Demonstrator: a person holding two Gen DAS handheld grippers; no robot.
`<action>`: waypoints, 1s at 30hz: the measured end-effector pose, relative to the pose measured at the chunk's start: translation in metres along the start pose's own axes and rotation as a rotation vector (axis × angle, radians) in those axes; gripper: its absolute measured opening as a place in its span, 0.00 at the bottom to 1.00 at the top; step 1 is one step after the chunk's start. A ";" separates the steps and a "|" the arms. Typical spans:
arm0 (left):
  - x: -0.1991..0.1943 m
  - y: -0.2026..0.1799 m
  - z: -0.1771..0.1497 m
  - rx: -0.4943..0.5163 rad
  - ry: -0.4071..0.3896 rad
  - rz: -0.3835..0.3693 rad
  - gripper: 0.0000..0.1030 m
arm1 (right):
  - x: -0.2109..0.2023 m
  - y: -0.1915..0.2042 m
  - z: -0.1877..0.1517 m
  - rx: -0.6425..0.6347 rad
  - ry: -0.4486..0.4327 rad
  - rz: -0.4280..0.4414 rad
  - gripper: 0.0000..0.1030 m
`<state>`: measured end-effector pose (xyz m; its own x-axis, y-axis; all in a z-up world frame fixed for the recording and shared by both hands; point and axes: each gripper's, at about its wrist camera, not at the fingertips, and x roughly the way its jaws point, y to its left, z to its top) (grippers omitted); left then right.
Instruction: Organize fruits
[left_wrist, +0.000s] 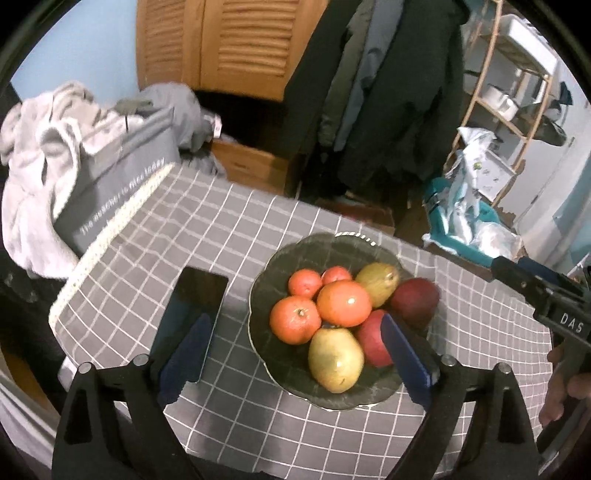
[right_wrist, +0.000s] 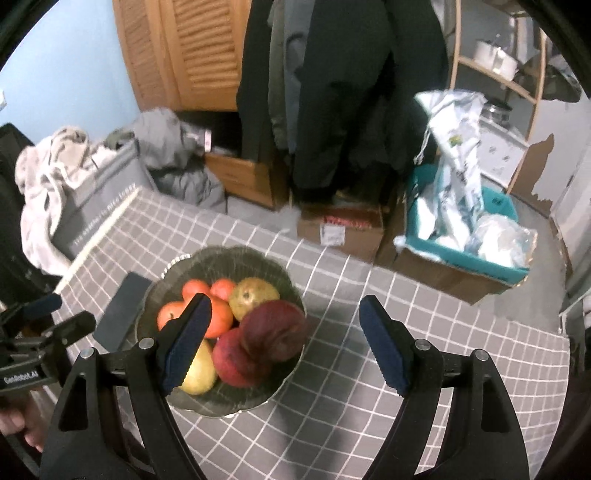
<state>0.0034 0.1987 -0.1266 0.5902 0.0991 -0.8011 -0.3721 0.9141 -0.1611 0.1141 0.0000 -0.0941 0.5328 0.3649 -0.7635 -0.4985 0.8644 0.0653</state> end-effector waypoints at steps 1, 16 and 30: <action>-0.006 -0.002 0.001 0.006 -0.014 0.001 0.98 | -0.007 0.000 0.001 0.000 -0.013 -0.003 0.79; -0.085 -0.019 0.018 0.030 -0.206 0.010 0.99 | -0.094 0.008 0.005 -0.029 -0.194 -0.042 0.79; -0.133 -0.032 0.020 0.058 -0.332 0.008 0.99 | -0.147 0.010 -0.003 -0.085 -0.293 -0.074 0.79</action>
<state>-0.0489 0.1645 -0.0034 0.7919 0.2203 -0.5695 -0.3418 0.9328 -0.1144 0.0288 -0.0462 0.0173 0.7381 0.3971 -0.5454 -0.5000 0.8647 -0.0472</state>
